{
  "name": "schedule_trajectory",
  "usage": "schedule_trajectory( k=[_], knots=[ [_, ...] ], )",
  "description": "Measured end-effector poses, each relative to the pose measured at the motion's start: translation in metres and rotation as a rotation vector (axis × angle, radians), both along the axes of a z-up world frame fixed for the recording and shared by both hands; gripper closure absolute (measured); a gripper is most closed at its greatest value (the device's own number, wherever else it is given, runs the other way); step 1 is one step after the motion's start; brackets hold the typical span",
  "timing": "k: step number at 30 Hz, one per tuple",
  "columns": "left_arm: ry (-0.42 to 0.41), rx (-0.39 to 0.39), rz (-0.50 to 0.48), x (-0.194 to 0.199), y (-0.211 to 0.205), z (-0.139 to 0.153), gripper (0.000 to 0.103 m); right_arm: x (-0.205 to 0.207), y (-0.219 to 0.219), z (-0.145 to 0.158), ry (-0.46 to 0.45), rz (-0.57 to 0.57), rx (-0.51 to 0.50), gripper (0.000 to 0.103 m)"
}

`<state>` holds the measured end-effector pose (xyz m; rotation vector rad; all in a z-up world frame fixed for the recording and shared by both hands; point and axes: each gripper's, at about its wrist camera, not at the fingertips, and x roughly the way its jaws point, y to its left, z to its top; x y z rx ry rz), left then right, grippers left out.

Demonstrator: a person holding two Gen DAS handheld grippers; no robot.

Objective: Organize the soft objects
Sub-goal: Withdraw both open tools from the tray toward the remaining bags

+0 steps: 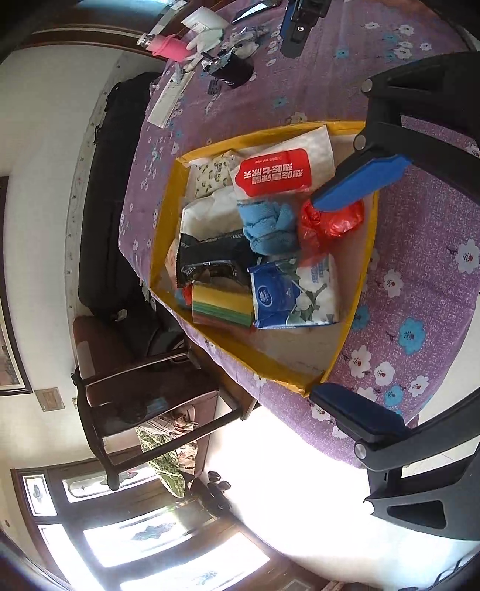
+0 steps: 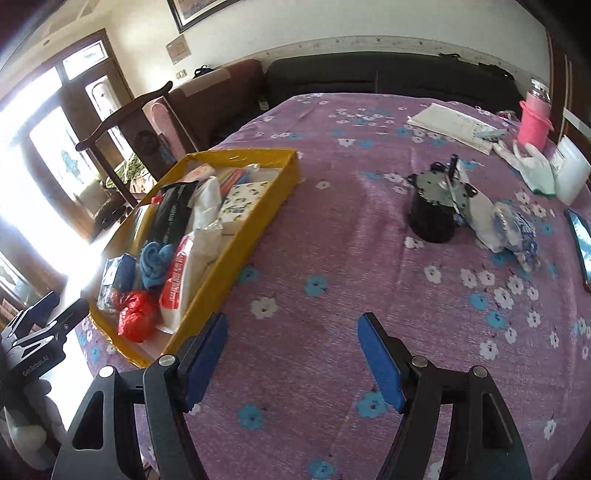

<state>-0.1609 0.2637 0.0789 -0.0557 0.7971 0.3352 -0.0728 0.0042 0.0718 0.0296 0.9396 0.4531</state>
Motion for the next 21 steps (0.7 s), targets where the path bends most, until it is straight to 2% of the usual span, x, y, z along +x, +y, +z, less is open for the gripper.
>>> schedule_trajectory(
  k=[4, 9, 16, 21],
  knots=[
    [0.013, 0.013, -0.022, 0.001, -0.014, 0.0, 0.009, 0.001, -0.028, -0.001, -0.013, -0.051, -0.01, 0.025],
    [0.018, -0.01, -0.078, 0.001, -0.031, 0.0, 0.009, 0.002, -0.076, -0.008, -0.005, -0.142, -0.012, 0.026],
    [-0.003, -0.076, -0.235, 0.007, -0.075, 0.001, 0.009, 0.004, -0.157, -0.014, 0.012, -0.321, 0.004, 0.026],
    [-0.003, -0.105, -0.318, 0.01, -0.103, -0.005, 0.009, 0.014, -0.195, -0.006, -0.013, -0.414, -0.014, 0.026]
  ],
)
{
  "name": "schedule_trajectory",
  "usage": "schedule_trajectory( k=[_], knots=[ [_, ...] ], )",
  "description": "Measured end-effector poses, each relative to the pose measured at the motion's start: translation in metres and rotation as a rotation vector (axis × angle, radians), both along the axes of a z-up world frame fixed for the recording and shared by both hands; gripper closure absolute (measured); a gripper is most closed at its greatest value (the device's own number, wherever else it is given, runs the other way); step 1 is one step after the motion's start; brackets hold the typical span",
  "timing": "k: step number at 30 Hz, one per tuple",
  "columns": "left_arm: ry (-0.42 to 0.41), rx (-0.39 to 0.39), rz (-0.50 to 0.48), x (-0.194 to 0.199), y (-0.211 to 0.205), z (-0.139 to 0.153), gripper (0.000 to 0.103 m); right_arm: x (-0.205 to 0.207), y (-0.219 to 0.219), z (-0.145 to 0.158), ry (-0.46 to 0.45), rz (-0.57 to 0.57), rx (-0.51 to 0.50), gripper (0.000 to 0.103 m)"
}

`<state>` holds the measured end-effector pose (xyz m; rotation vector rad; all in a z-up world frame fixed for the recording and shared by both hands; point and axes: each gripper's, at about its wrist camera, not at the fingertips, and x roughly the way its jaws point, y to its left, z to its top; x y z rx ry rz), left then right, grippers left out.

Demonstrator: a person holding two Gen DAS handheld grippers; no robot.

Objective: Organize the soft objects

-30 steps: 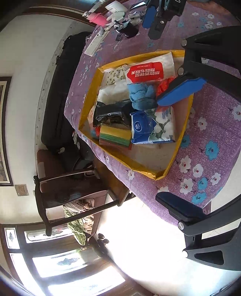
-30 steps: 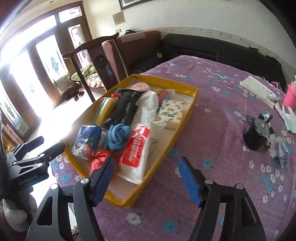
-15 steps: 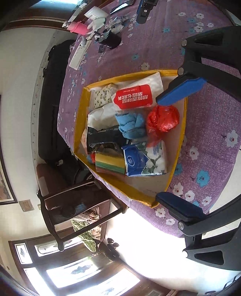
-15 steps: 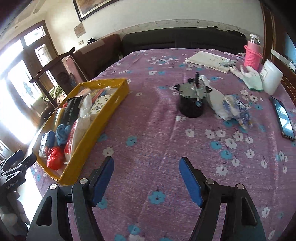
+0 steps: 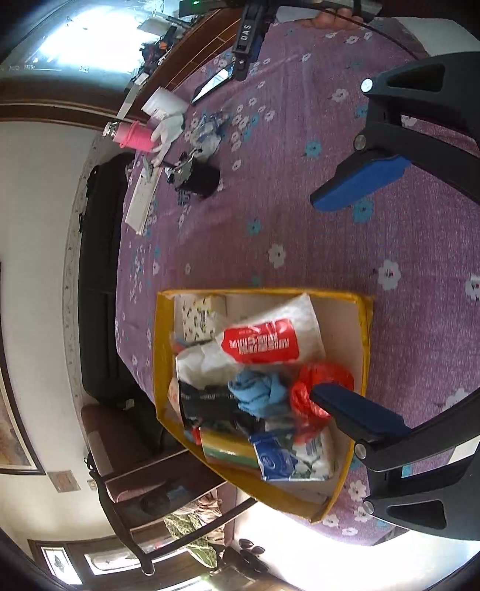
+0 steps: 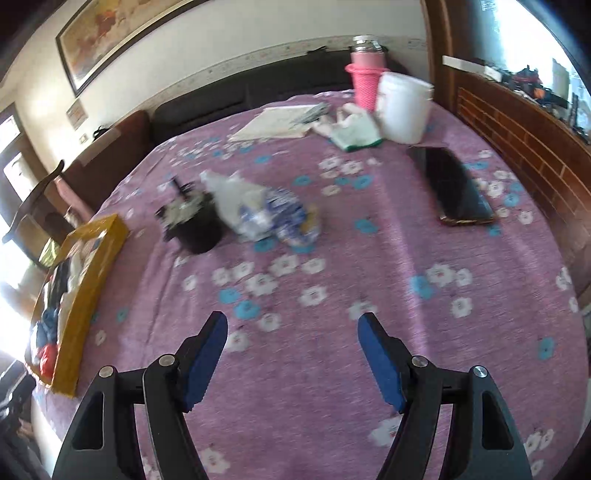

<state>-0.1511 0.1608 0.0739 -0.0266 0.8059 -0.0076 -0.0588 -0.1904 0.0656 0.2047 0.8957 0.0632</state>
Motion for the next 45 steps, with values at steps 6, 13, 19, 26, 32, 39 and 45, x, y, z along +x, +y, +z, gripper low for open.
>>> schedule_trajectory(
  k=[6, 13, 19, 26, 32, 39, 45],
  knots=[
    [0.046, -0.027, -0.07, 0.01, -0.021, -0.017, 0.009, 0.032, -0.011, 0.0, 0.004, -0.032, -0.022, 0.026],
    [0.087, -0.037, -0.107, 0.022, -0.035, -0.029, 0.009, 0.118, 0.013, -0.002, 0.054, 0.012, -0.03, 0.026],
    [0.115, -0.045, -0.096, 0.037, -0.032, -0.034, 0.009, 0.177, 0.026, -0.02, 0.134, 0.044, 0.042, 0.034],
    [0.143, -0.053, -0.1, 0.047, -0.029, -0.043, 0.009, 0.196, 0.048, -0.042, 0.194, 0.127, 0.011, 0.053],
    [0.147, -0.078, -0.108, 0.049, -0.03, -0.043, 0.009, 0.17, 0.068, -0.042, 0.218, 0.23, -0.055, 0.056],
    [0.122, -0.078, -0.096, 0.039, -0.033, -0.033, 0.009, 0.088, 0.101, -0.044, 0.218, 0.459, -0.123, 0.056],
    [0.093, -0.093, -0.097, 0.024, -0.032, -0.021, 0.009, 0.015, 0.115, -0.041, 0.233, 0.62, -0.084, 0.048]
  ],
)
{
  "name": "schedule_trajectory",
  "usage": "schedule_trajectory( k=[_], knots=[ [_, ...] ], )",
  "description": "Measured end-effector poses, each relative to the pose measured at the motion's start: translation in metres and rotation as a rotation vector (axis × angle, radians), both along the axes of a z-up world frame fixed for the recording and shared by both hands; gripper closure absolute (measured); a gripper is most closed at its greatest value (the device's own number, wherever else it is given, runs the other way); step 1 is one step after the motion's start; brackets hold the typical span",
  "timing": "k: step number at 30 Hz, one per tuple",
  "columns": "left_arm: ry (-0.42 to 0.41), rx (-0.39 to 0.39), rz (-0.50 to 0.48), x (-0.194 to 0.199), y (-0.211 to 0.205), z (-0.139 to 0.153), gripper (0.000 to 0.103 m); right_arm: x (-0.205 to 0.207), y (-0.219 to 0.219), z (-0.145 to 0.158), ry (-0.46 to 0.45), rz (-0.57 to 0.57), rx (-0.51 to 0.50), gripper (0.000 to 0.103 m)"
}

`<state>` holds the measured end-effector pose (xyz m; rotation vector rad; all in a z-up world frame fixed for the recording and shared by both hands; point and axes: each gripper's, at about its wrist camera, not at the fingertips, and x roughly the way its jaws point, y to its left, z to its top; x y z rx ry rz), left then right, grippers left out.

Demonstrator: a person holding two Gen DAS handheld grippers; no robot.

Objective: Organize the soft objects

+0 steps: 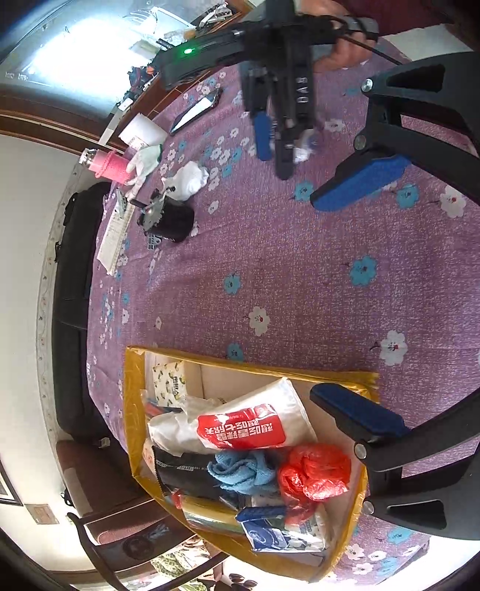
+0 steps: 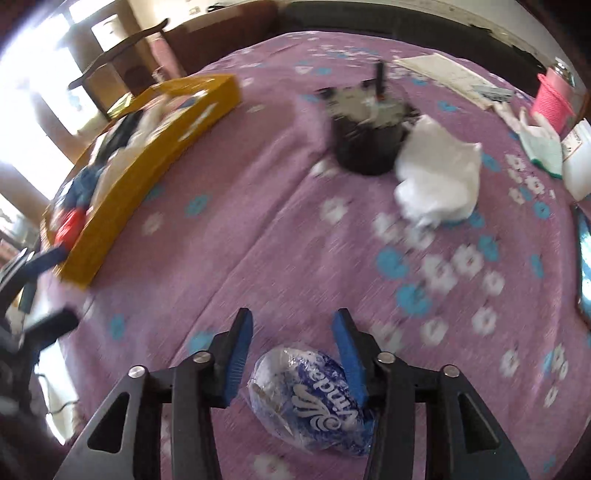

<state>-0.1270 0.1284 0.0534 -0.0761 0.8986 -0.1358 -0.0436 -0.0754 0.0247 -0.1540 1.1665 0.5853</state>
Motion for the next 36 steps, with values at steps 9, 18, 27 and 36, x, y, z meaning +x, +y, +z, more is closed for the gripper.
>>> schedule_trajectory(
  k=[9, 18, 27, 36],
  knots=[
    [-0.055, 0.019, -0.016, -0.031, -0.007, 0.015, 0.009, -0.012, -0.122, 0.09, -0.293, -0.435, 0.291, 0.0],
    [-0.036, -0.006, -0.056, -0.035, -0.015, 0.007, 0.009, 0.038, -0.125, 0.03, -0.099, -0.525, 0.042, 0.024],
    [-0.038, -0.033, -0.049, -0.034, -0.001, 0.009, 0.009, 0.112, -0.044, 0.013, -0.119, -0.441, -0.064, 0.024],
    [-0.047, -0.03, -0.146, -0.032, -0.02, 0.013, 0.009, 0.099, -0.054, 0.002, -0.058, -0.421, -0.124, 0.071]
  ],
)
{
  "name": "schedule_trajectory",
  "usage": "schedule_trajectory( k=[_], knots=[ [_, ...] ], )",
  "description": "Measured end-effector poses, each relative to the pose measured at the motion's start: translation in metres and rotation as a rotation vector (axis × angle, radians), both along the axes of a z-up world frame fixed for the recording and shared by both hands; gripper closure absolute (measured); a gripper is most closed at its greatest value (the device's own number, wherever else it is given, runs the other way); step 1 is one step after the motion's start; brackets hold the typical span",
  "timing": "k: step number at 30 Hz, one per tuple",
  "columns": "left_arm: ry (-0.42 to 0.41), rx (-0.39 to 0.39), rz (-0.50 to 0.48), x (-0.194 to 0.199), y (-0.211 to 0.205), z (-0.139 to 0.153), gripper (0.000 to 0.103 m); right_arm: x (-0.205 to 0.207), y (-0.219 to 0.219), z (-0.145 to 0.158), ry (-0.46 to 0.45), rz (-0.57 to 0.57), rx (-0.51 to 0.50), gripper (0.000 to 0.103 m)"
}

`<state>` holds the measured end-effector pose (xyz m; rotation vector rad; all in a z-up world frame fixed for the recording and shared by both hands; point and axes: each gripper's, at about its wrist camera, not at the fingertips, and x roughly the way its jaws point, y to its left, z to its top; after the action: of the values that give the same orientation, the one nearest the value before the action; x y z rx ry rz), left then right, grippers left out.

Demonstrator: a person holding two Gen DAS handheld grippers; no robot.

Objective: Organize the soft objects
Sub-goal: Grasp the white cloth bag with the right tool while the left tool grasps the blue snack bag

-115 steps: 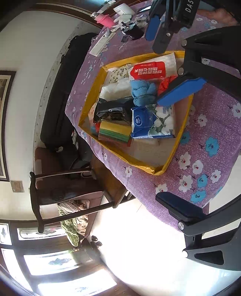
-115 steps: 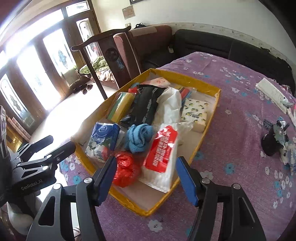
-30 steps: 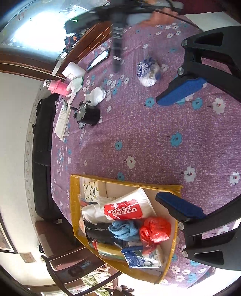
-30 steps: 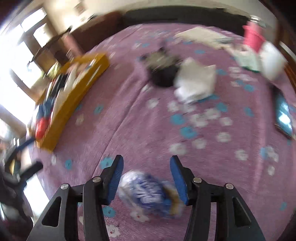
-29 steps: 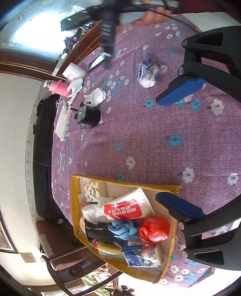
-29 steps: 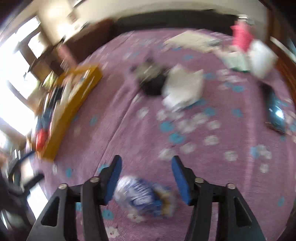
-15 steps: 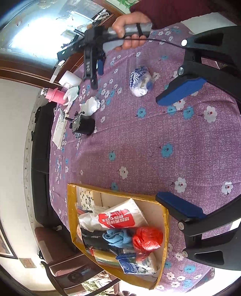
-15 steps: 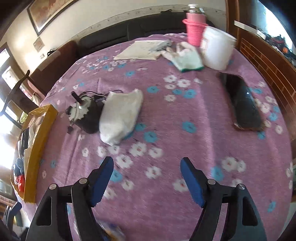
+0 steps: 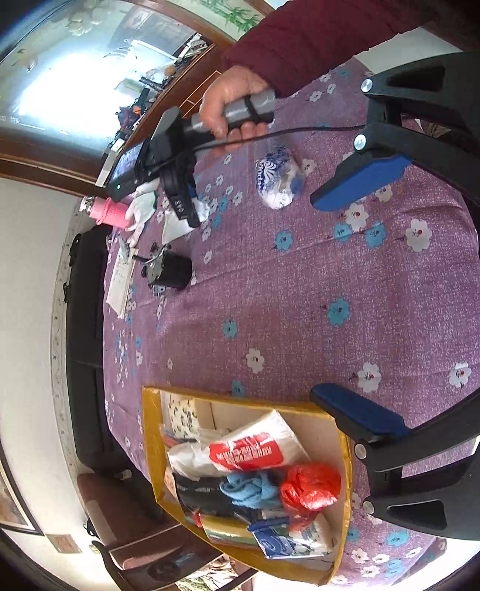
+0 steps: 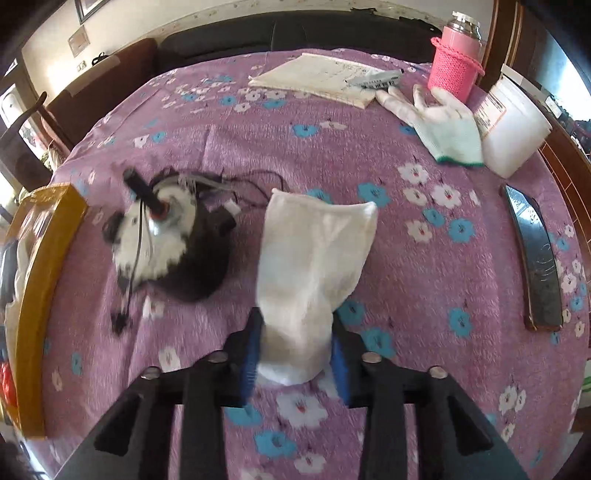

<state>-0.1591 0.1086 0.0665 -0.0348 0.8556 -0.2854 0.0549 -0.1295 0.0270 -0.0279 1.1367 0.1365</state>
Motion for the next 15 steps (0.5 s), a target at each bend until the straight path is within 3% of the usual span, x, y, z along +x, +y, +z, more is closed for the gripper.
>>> schedule_trajectory(
  k=[6, 15],
  knots=[
    [0.024, 0.016, -0.059, 0.0, -0.027, -0.006, 0.009, -0.072, -0.05, 0.0, 0.017, -0.005, 0.059, 0.071],
    [0.093, 0.111, -0.169, 0.014, -0.076, -0.037, 0.009, -0.168, -0.101, 0.0, 0.0, -0.015, 0.092, 0.071]
  ],
)
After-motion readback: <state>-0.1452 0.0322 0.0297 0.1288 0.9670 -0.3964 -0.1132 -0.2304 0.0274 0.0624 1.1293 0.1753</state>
